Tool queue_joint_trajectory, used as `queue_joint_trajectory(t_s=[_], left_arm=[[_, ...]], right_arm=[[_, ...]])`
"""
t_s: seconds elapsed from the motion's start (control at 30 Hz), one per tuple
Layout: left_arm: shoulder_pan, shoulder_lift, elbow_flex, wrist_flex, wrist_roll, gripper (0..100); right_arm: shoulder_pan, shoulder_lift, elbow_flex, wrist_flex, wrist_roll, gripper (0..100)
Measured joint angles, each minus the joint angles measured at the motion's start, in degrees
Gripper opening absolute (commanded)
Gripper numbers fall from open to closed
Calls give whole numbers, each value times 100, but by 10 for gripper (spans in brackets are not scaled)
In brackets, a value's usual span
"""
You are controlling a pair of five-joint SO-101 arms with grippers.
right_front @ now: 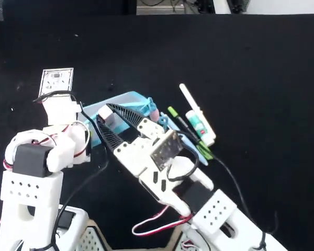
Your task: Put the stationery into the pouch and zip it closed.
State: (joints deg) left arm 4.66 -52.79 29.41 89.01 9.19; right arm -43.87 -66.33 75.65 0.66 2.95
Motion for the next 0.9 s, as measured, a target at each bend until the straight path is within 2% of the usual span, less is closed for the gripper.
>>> queue_joint_trajectory(t_s=[0.27, 0.47, 0.57, 0.77, 0.9], left_arm=[[9, -35, 9, 9, -35, 30], [0, -35, 9, 9, -35, 30], [0, -35, 9, 9, -35, 30], [0, -35, 70, -105, -35, 30], [0, -53, 255, -325, -35, 30]], right_arm=[[-141, -765, -967, 2778, -9, 170], [-18, -1240, -1758, 3921, -9, 170], [484, -1301, -2180, 4316, -9, 170], [2110, -1301, -2699, 4677, -237, 169], [2866, -589, -2813, 5125, -387, 169]])
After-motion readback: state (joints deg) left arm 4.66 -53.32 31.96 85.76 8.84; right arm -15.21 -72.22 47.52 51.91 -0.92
